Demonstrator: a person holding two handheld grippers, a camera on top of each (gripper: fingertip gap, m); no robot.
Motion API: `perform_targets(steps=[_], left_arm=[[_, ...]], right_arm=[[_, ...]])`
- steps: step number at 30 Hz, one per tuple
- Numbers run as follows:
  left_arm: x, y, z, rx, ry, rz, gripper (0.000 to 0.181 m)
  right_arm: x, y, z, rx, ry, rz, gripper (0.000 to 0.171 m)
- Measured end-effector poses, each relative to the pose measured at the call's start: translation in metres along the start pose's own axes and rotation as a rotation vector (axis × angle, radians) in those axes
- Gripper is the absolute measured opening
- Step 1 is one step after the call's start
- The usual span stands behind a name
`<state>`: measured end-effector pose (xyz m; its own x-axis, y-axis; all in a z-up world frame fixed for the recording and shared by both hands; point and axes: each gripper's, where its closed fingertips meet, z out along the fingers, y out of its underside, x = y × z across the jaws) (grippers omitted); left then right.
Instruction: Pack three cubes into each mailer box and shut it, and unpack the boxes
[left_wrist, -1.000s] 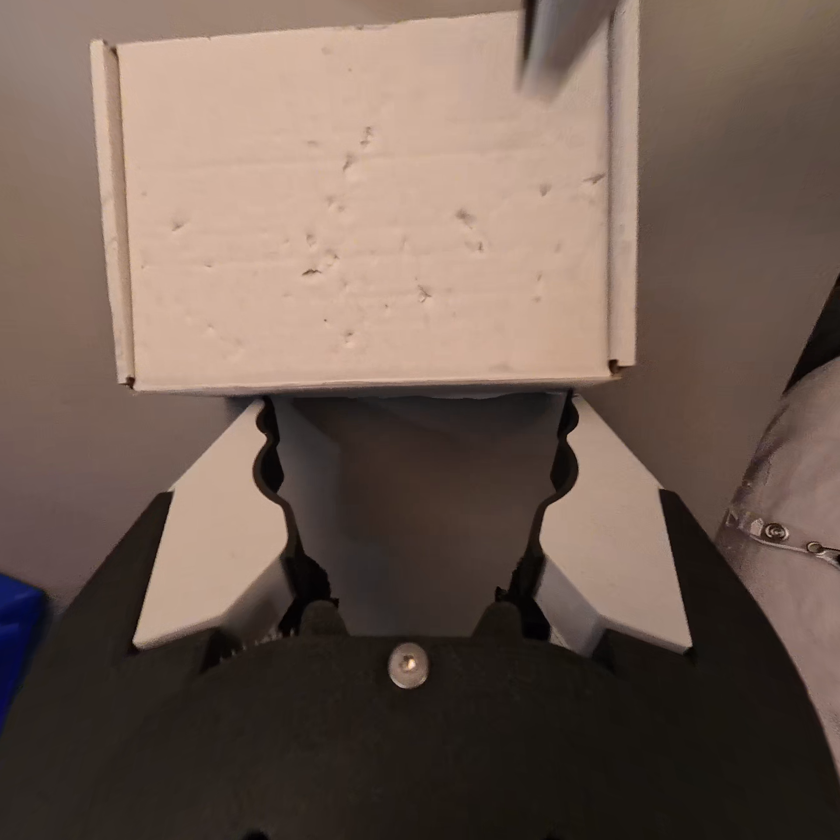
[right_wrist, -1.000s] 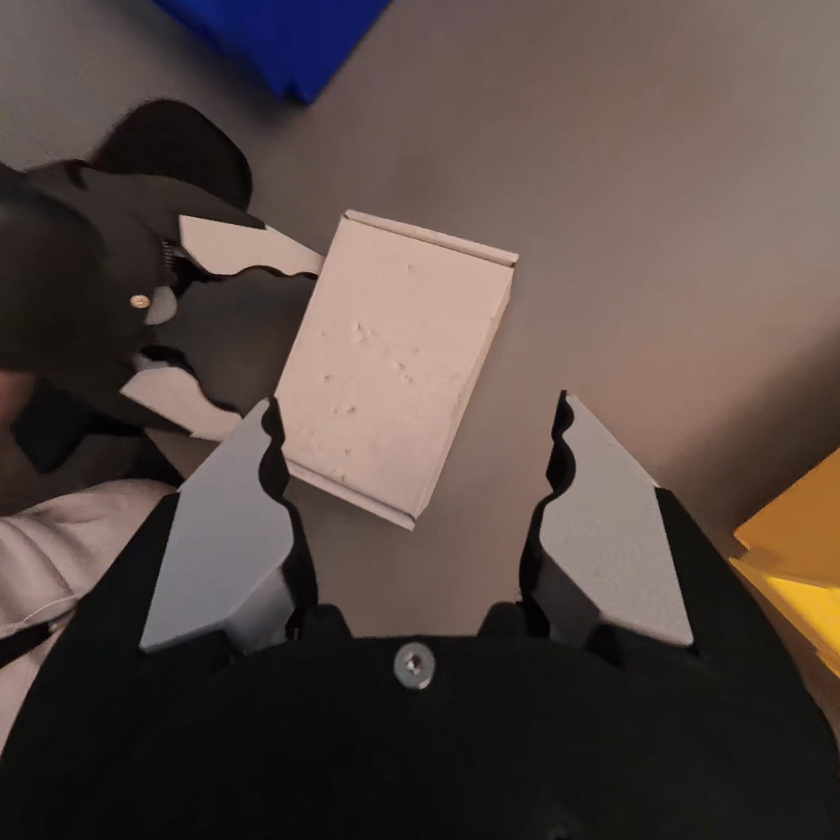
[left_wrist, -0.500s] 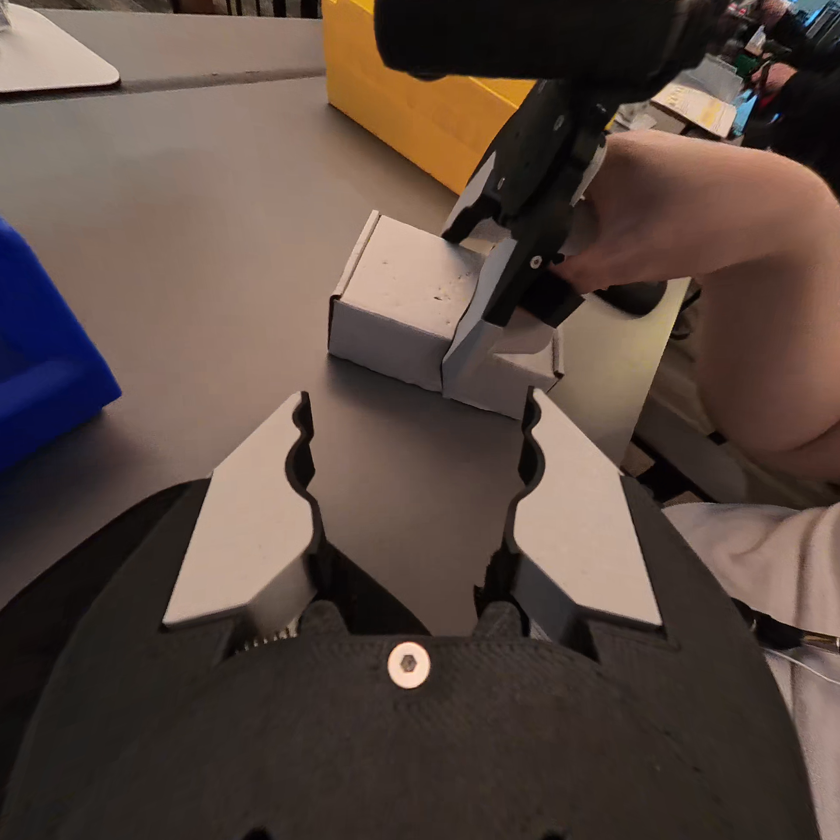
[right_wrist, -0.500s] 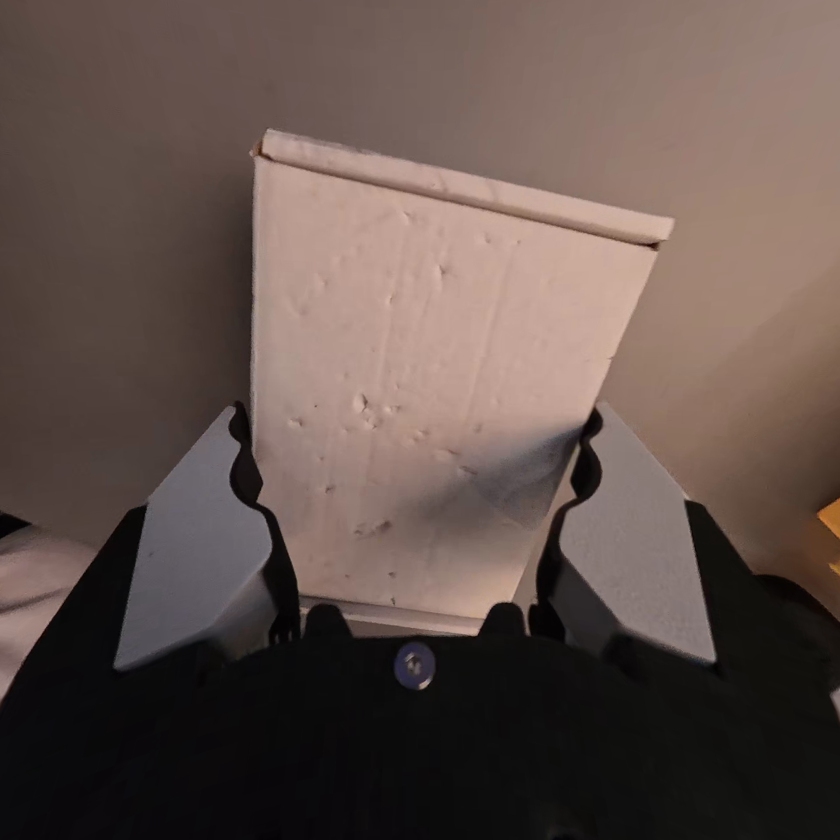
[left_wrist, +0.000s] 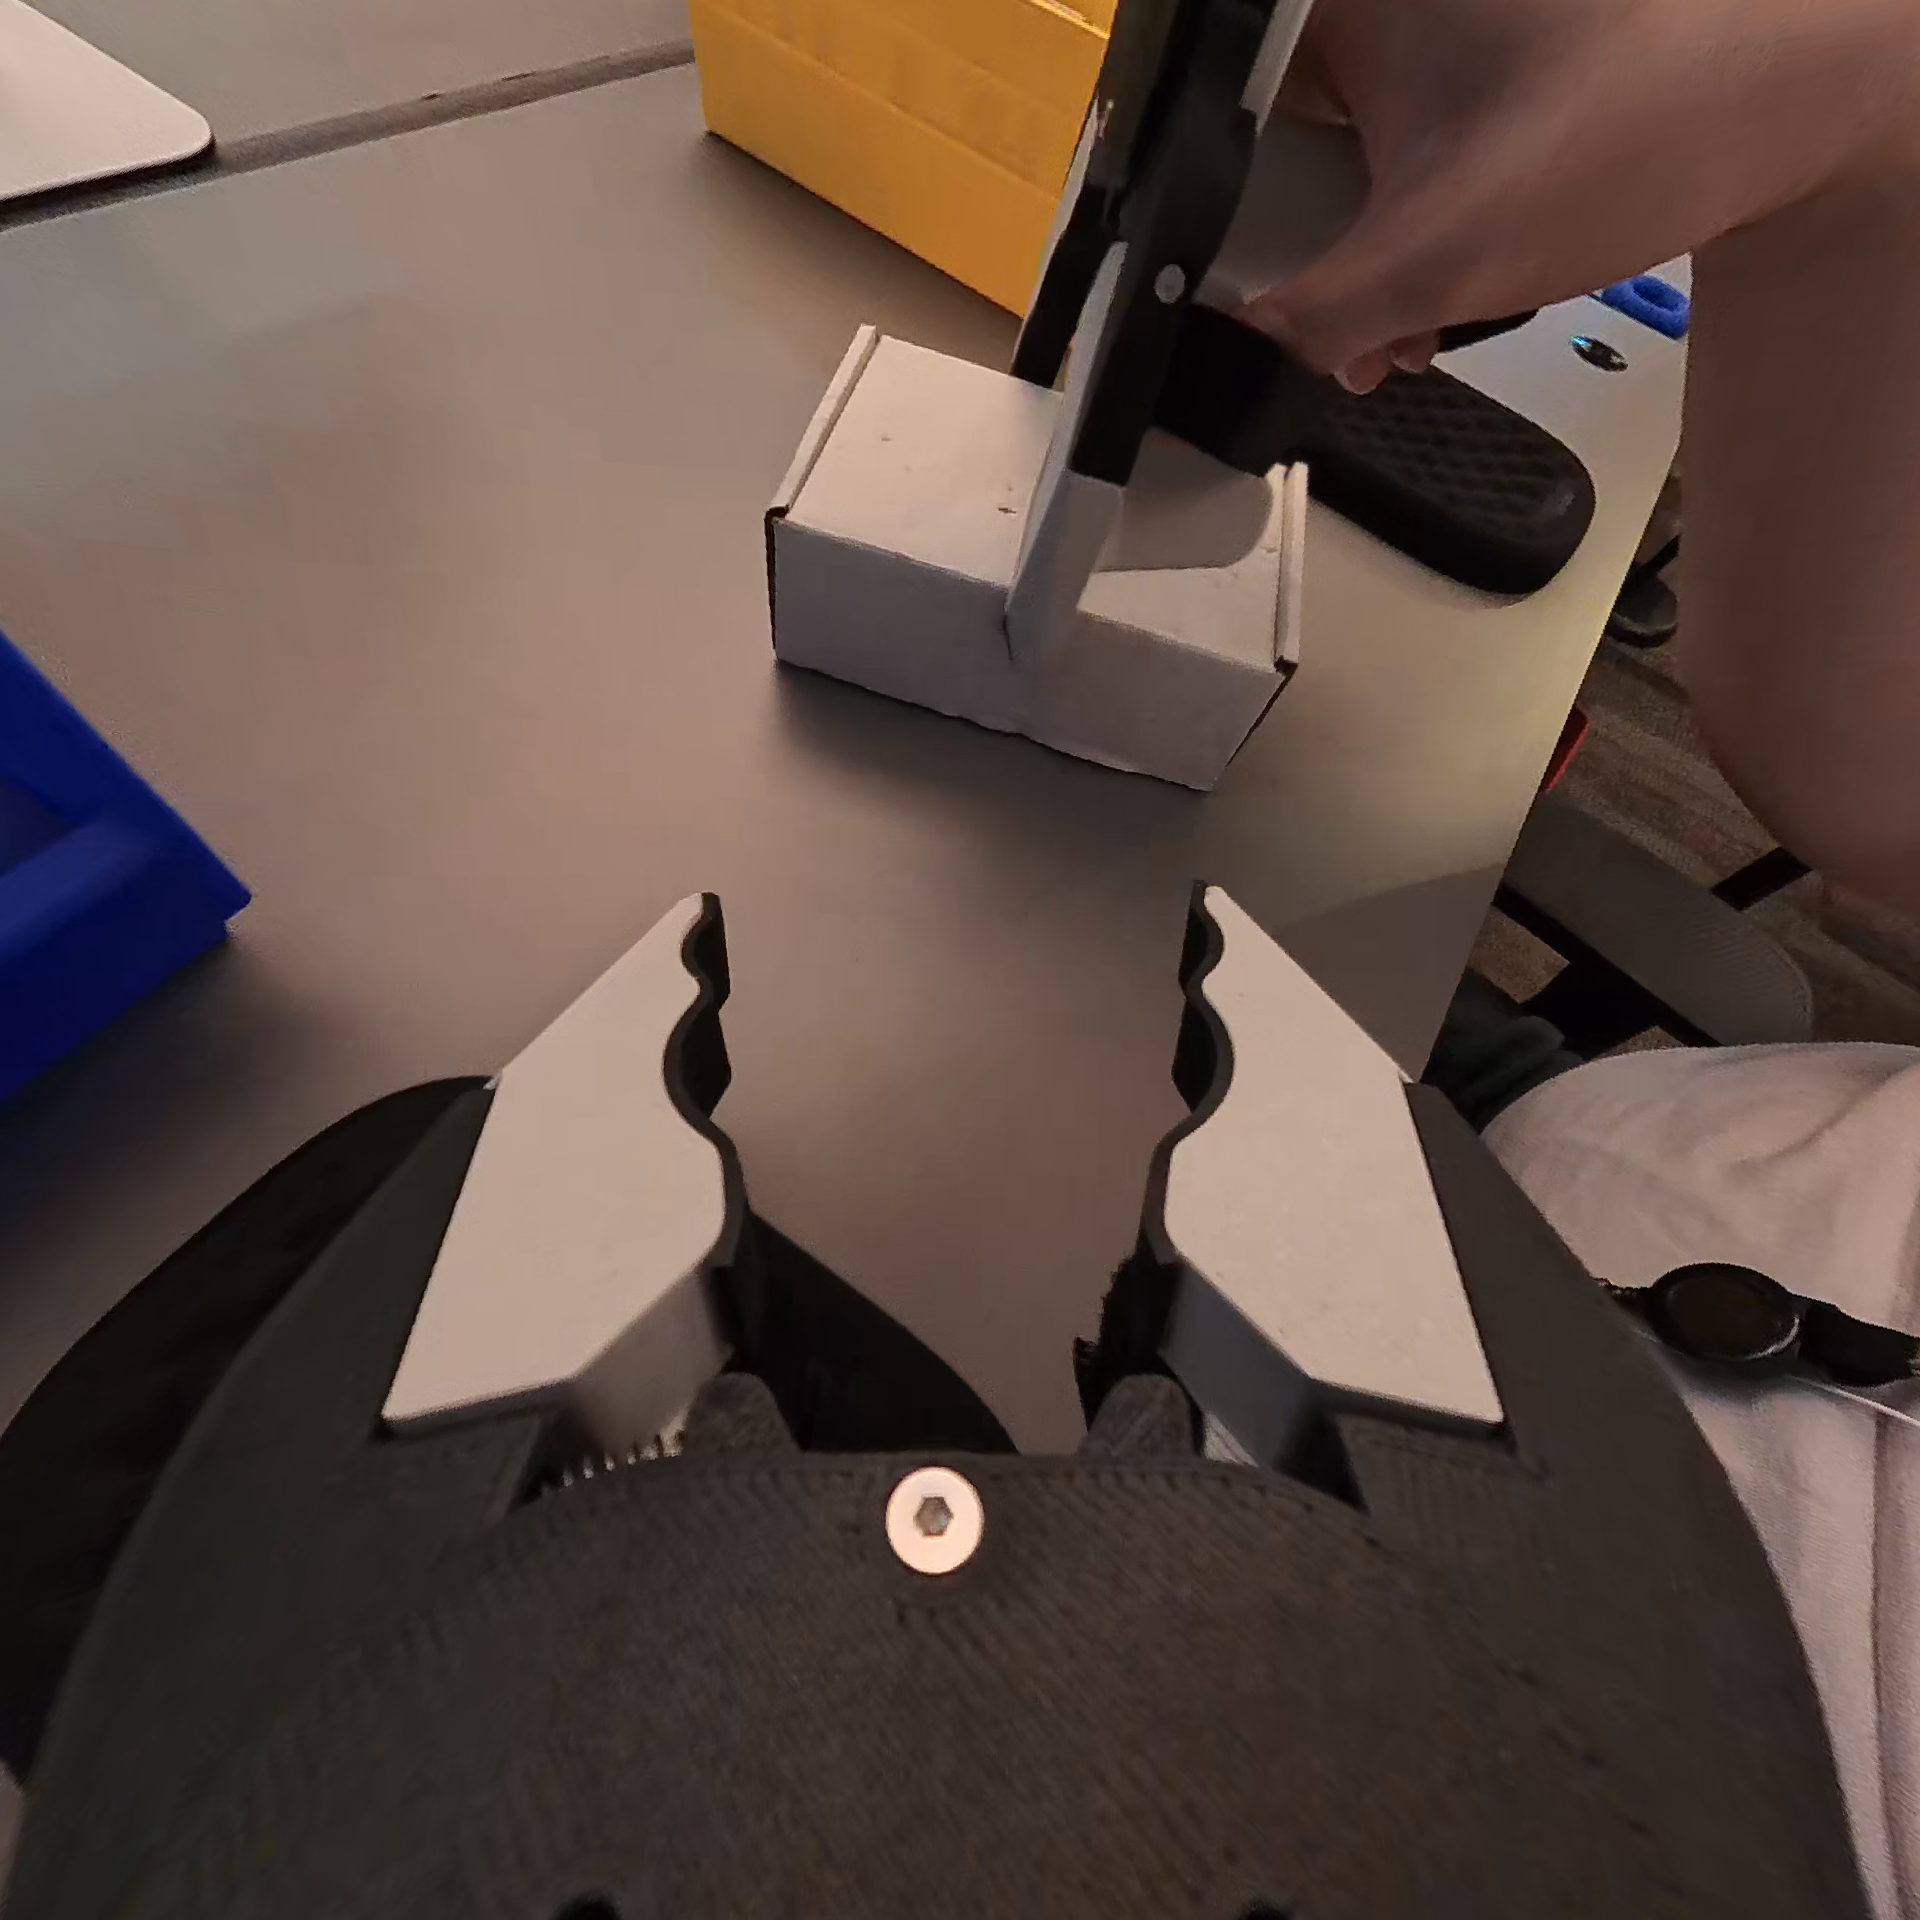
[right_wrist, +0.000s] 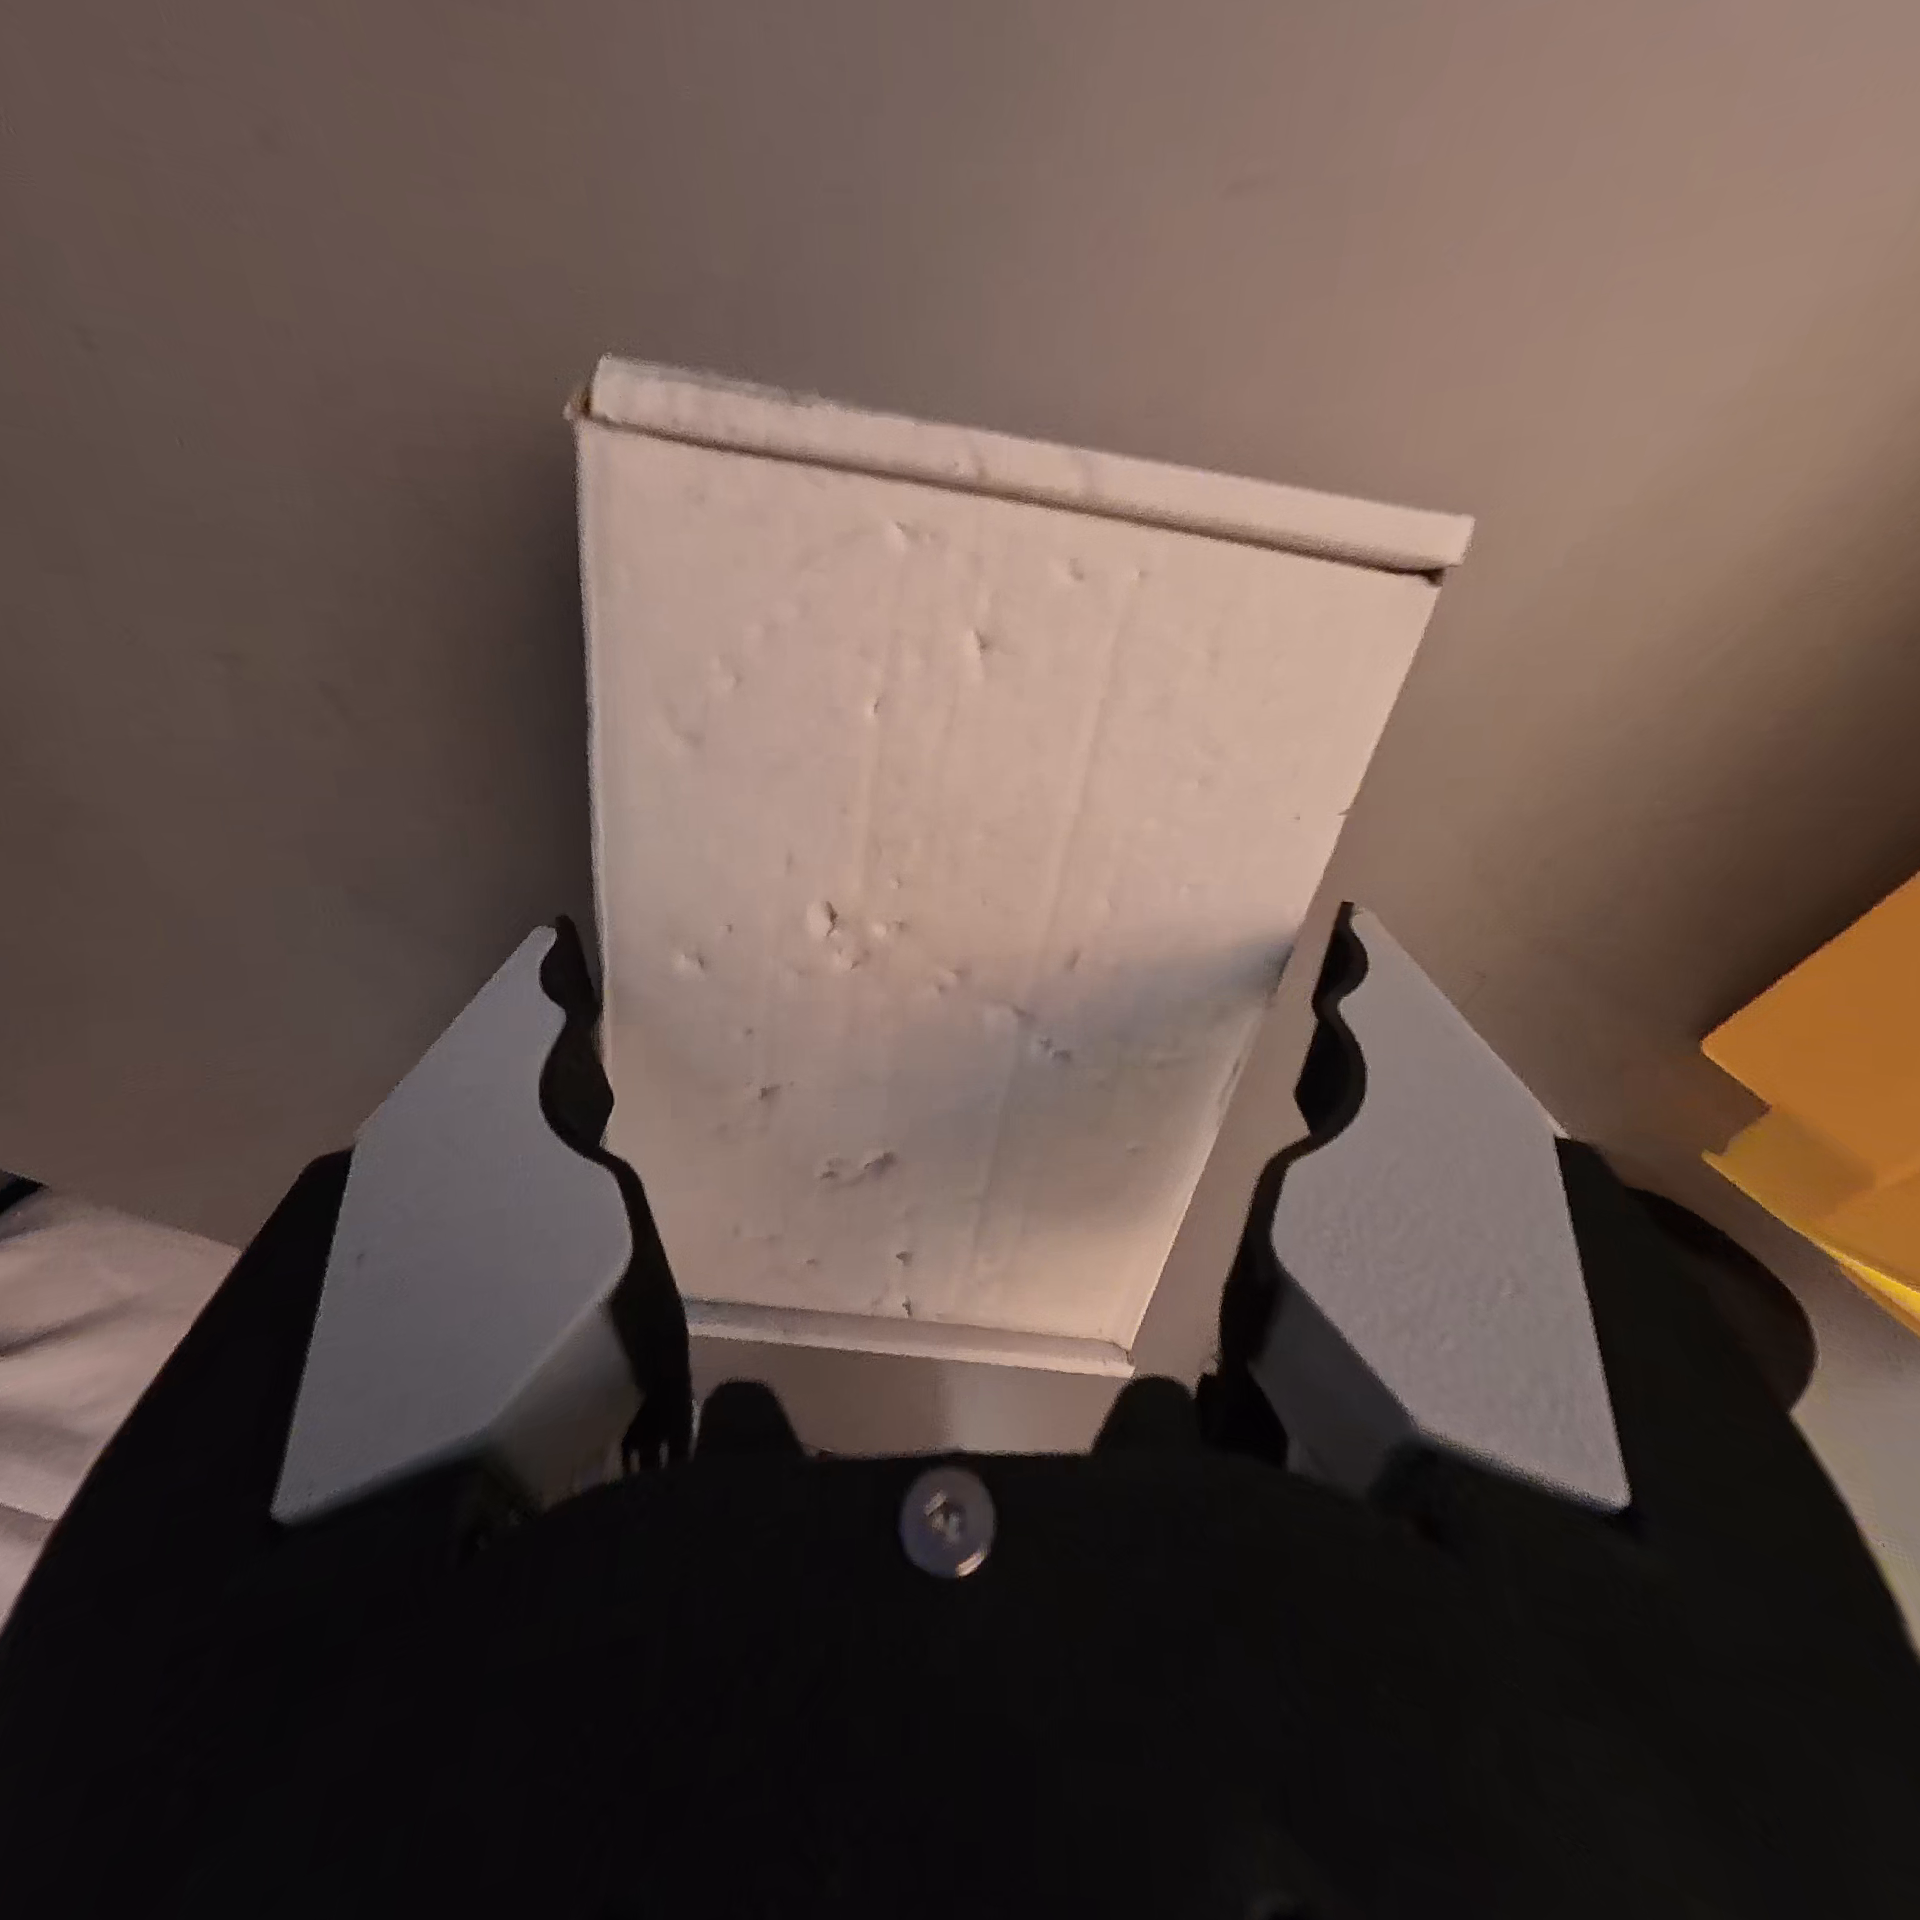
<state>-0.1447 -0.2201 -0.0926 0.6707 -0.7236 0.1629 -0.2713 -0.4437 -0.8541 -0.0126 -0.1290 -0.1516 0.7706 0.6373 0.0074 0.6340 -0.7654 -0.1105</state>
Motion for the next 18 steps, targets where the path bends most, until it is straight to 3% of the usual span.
perform_targets(steps=[7,18], left_arm=[[0.008,0.002,0.003,-0.028,0.009,0.024,0.087],[0.017,0.001,-0.001,-0.027,0.014,0.053,0.084]], right_arm=[[-0.003,0.0,0.01,-0.037,-0.052,0.112,0.132],[-0.007,0.002,0.01,-0.076,-0.05,-0.054,0.132]])
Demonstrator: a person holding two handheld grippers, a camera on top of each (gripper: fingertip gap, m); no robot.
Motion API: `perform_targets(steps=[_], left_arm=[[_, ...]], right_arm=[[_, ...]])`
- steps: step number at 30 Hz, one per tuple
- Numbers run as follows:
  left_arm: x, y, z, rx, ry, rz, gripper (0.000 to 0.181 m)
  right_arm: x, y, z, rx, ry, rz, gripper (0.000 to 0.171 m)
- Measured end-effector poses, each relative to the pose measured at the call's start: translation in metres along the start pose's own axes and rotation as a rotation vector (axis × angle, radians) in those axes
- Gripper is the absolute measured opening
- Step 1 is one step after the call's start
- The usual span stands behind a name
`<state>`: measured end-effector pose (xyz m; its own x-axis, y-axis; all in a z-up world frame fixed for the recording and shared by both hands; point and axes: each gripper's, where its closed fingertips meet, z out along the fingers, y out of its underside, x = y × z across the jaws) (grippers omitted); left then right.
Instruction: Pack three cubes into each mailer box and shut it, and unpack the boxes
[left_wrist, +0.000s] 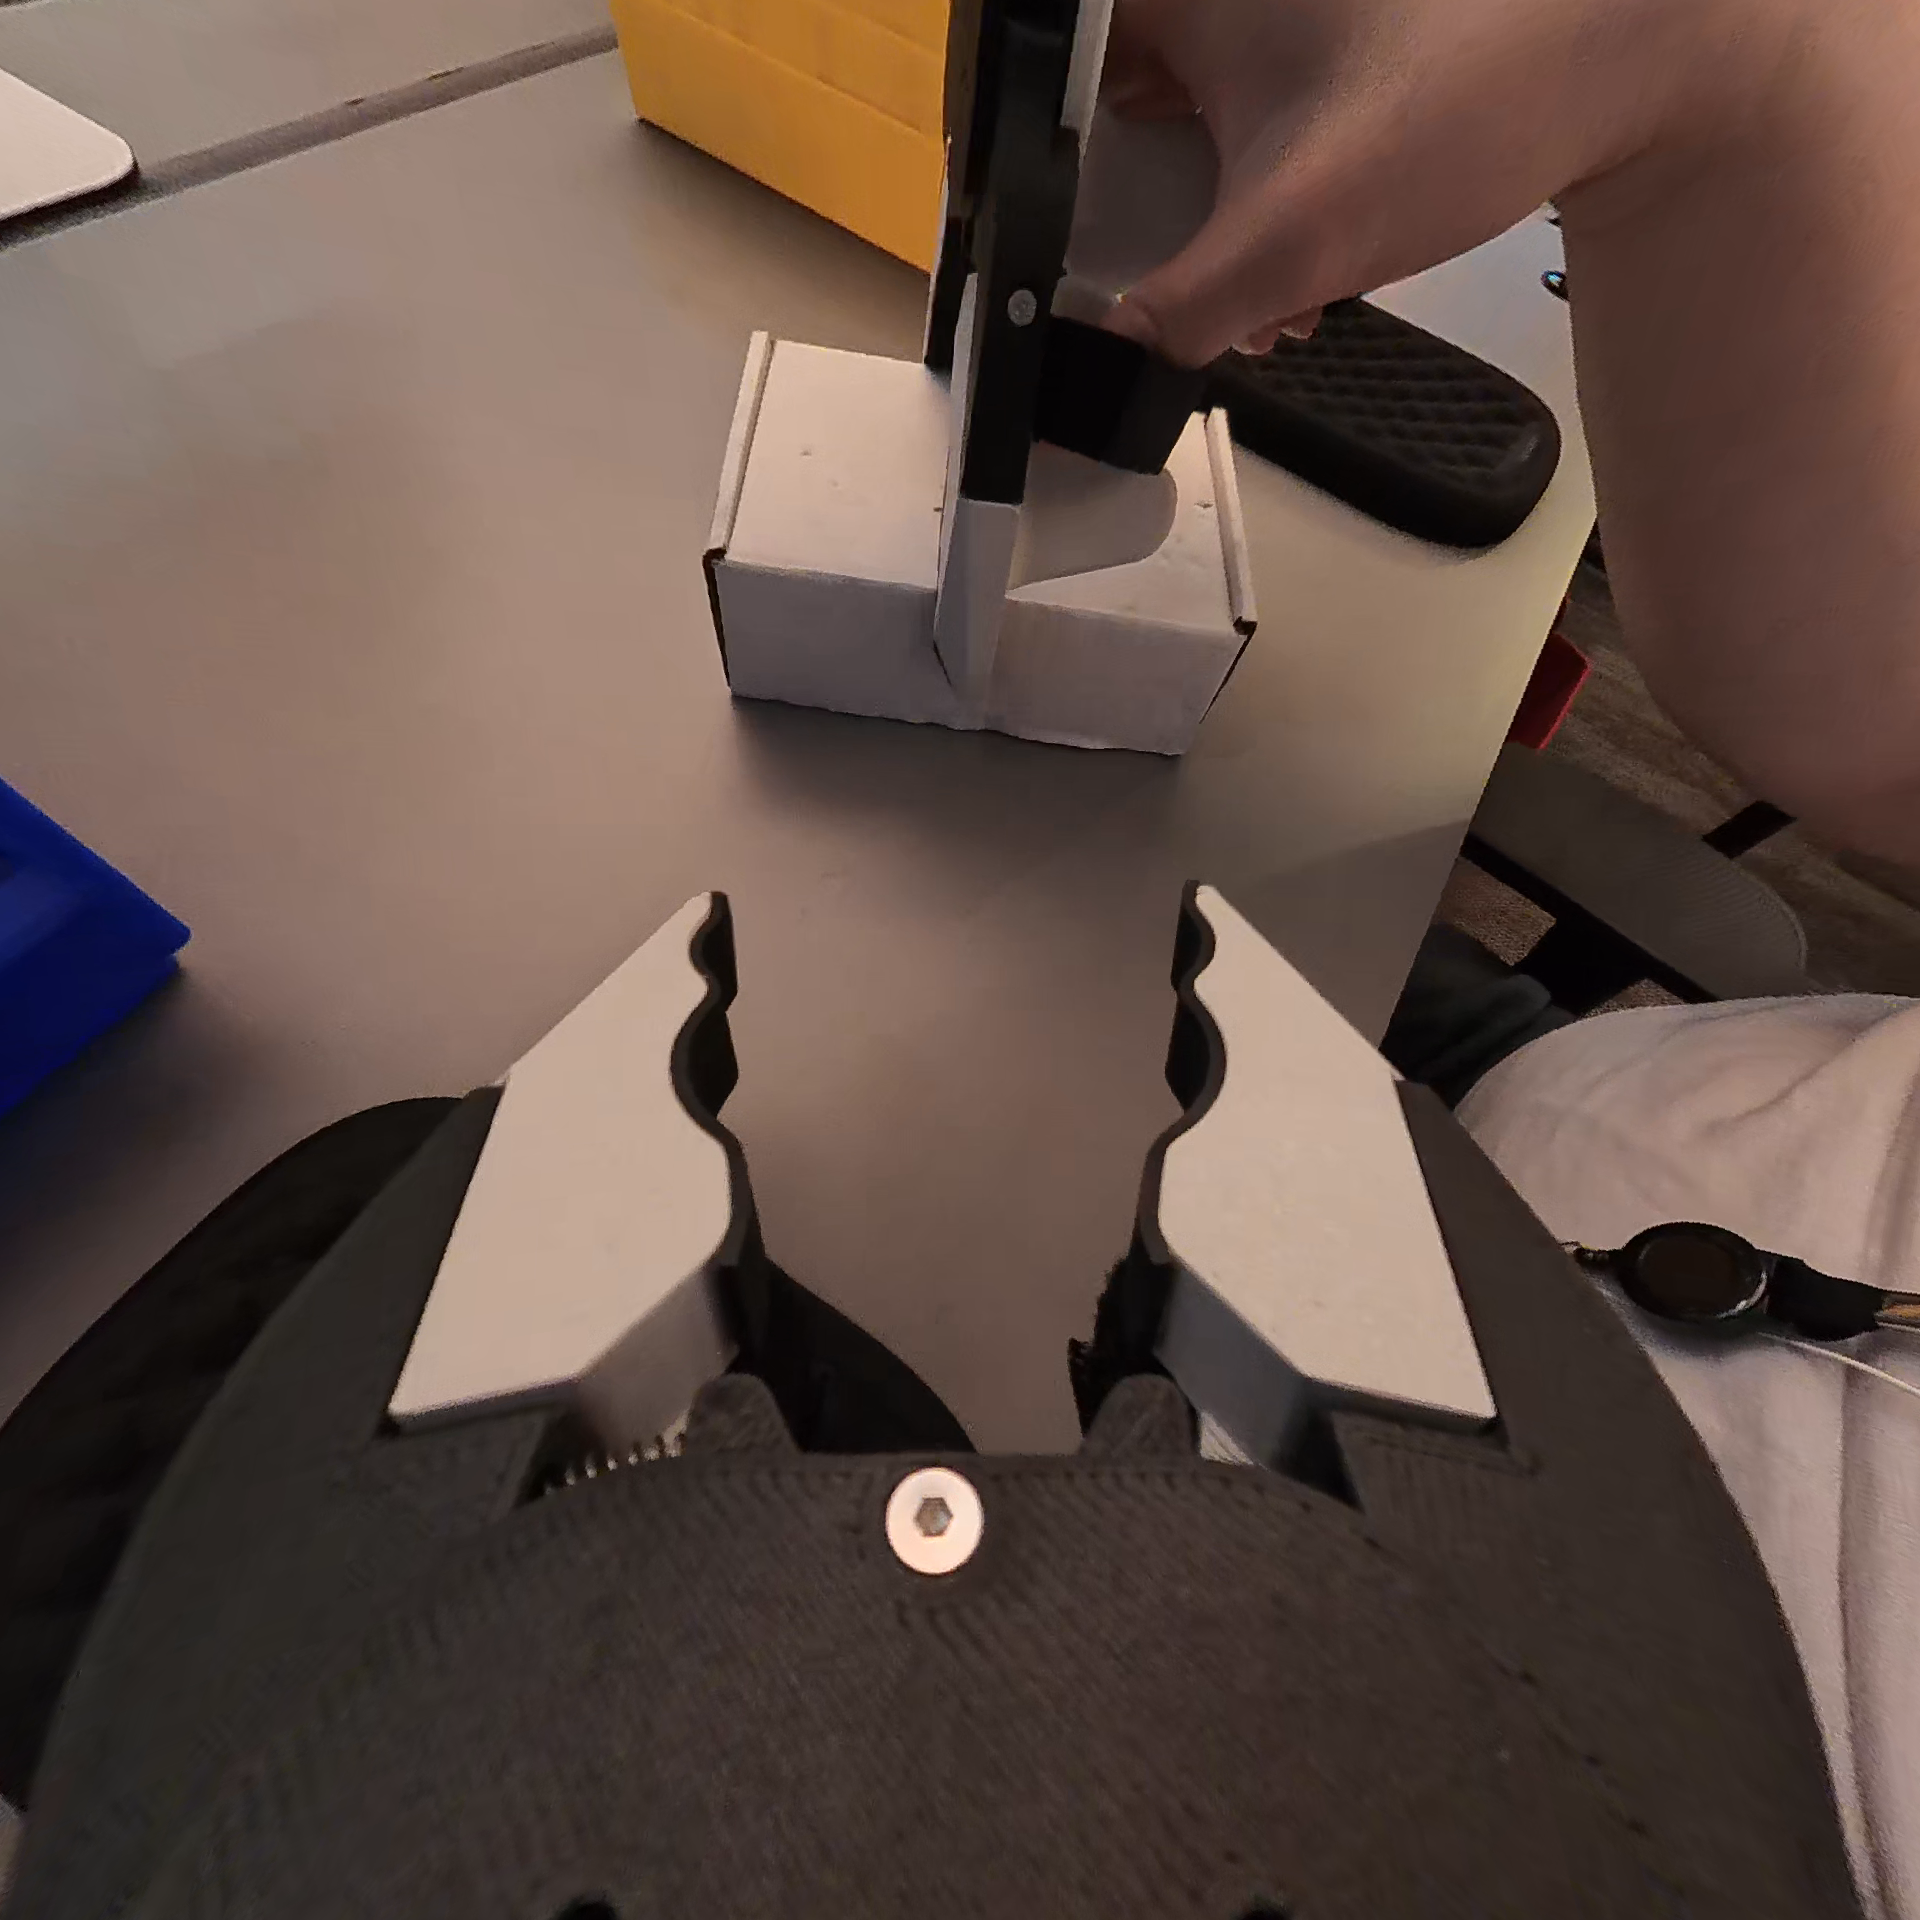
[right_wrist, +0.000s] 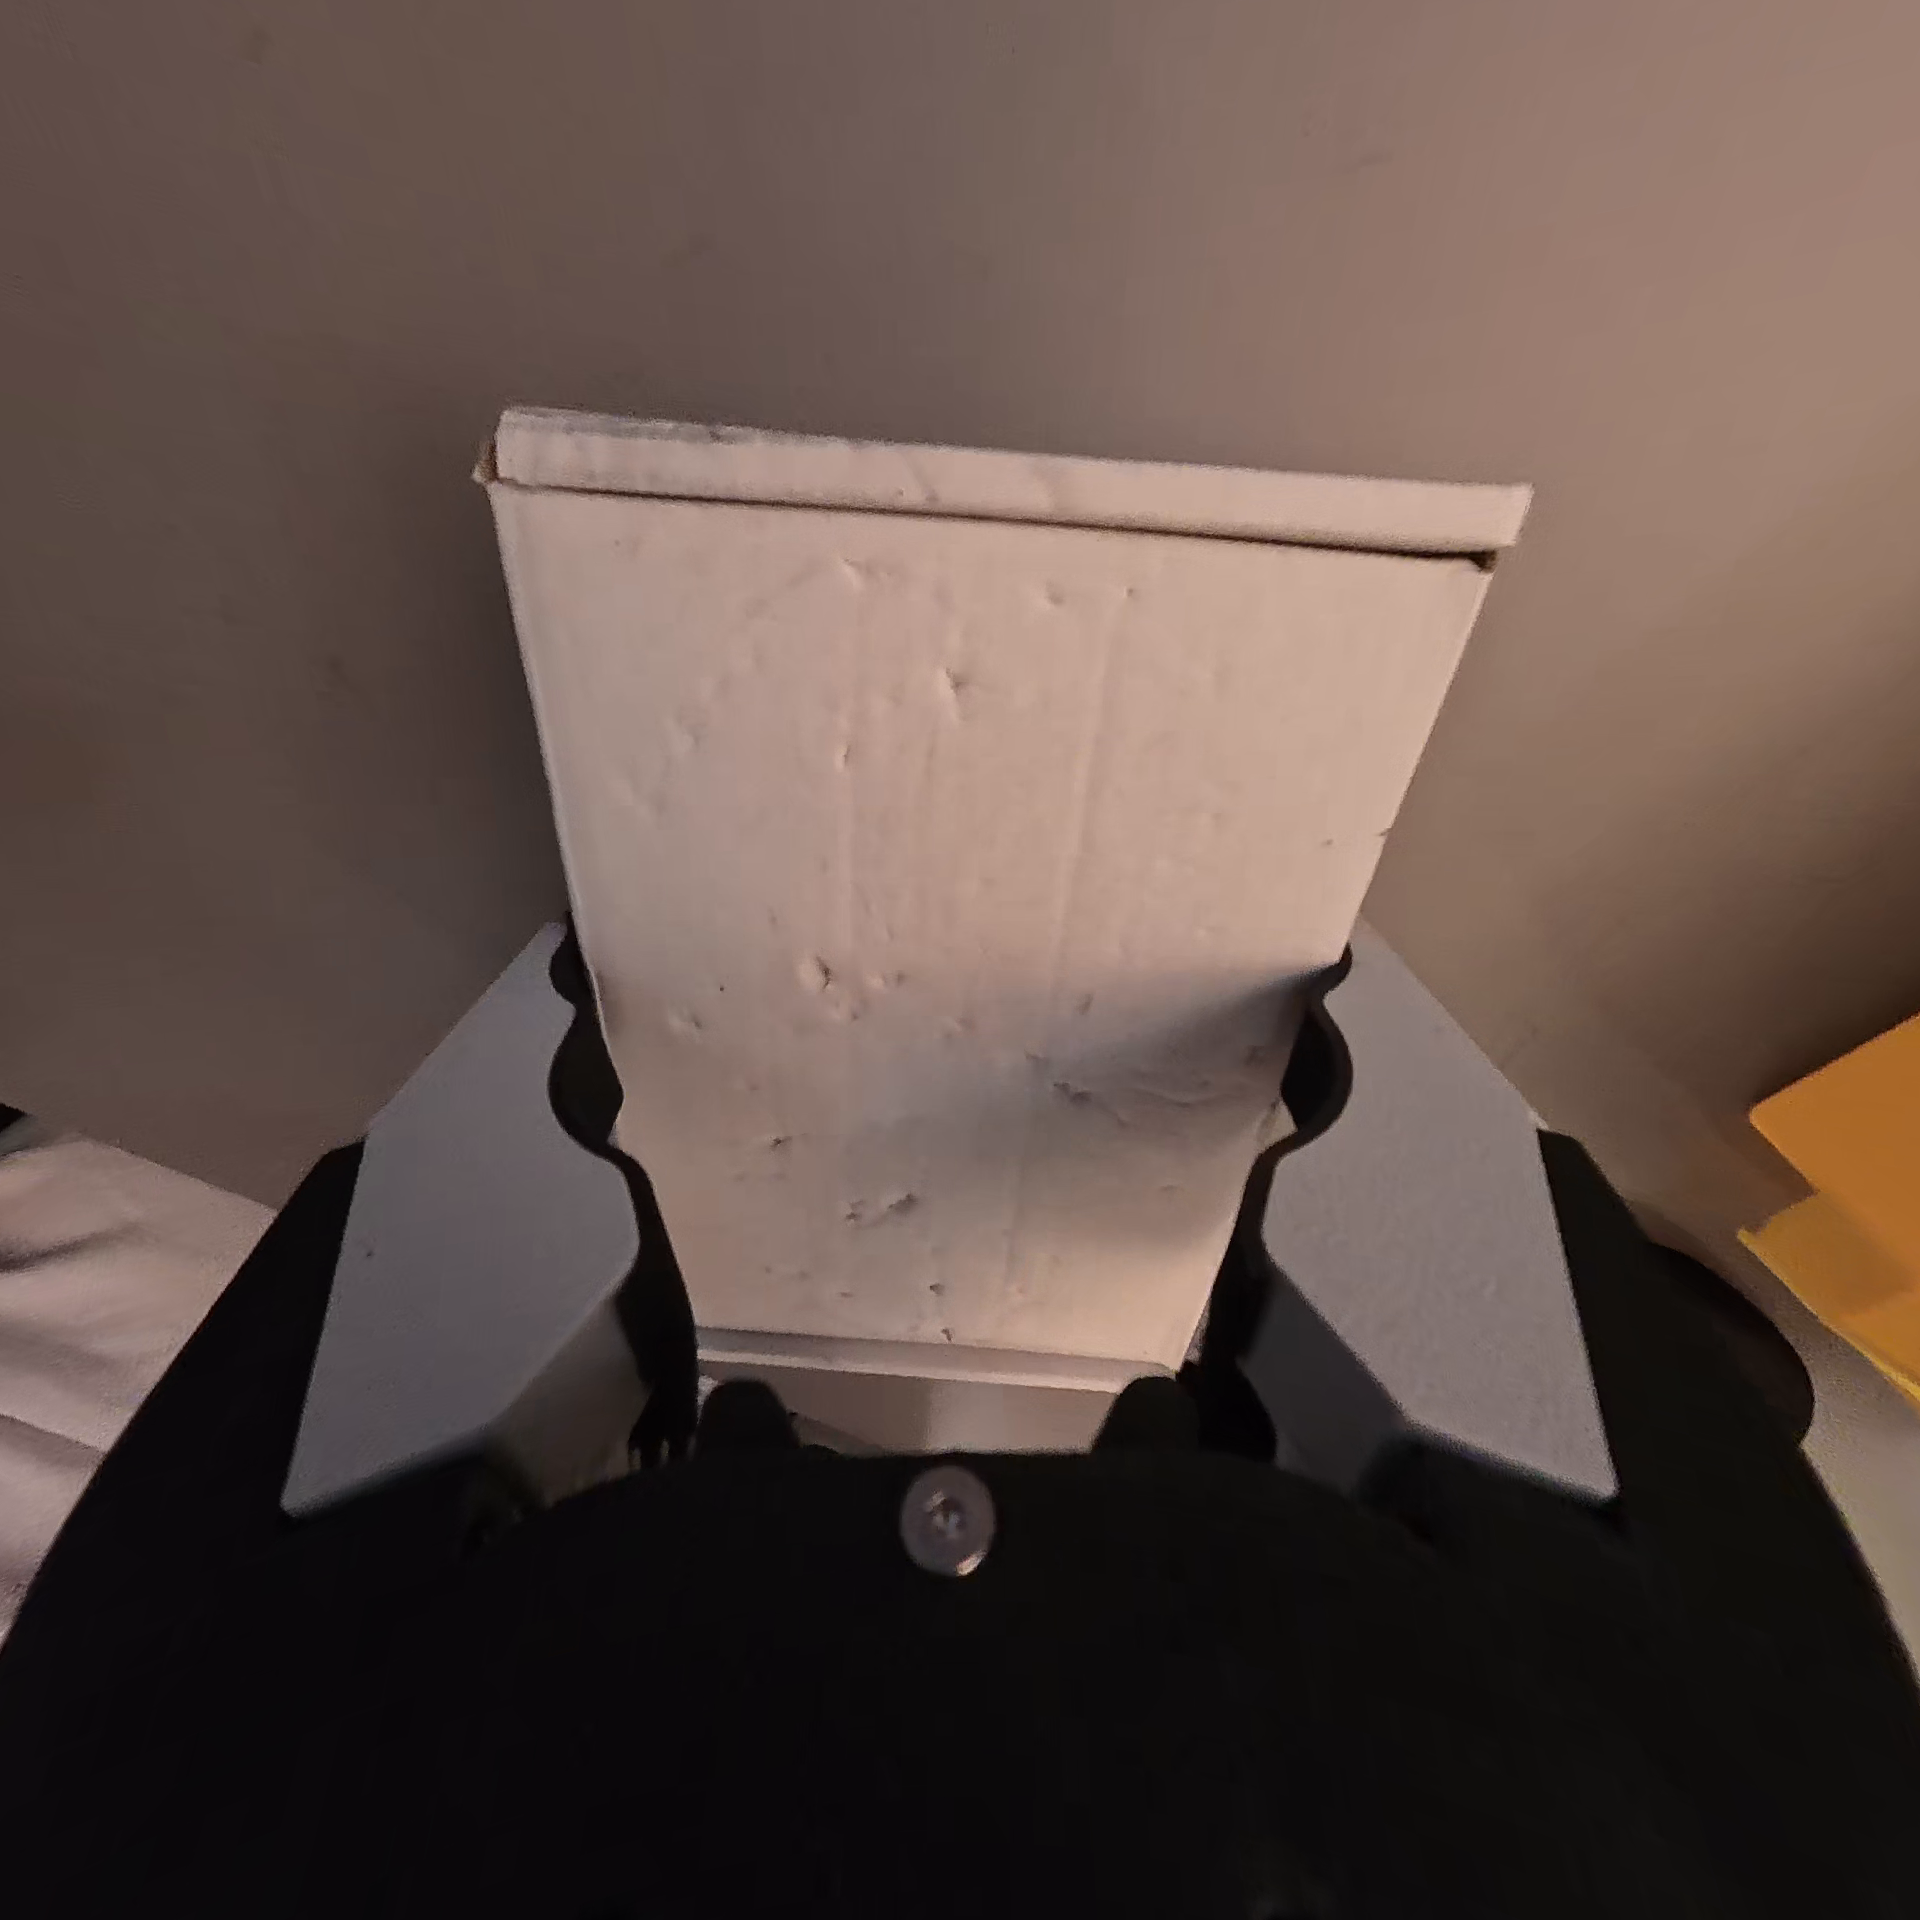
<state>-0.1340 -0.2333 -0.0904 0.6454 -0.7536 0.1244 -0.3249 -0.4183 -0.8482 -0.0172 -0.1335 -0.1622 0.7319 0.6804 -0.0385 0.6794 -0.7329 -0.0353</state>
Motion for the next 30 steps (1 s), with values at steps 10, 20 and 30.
perform_targets(steps=[10,20,30], left_arm=[[0.001,0.002,0.001,-0.012,-0.007,0.003,0.083],[-0.013,0.007,-0.005,-0.025,-0.051,-0.022,0.083],[-0.03,-0.007,-0.004,0.016,-0.077,-0.068,0.082]], right_arm=[[0.0,0.003,0.001,-0.05,0.019,-0.102,0.132],[0.024,0.017,-0.092,-0.102,-0.026,-0.336,0.131],[0.148,0.041,-0.201,-0.099,0.023,-0.319,0.131]])
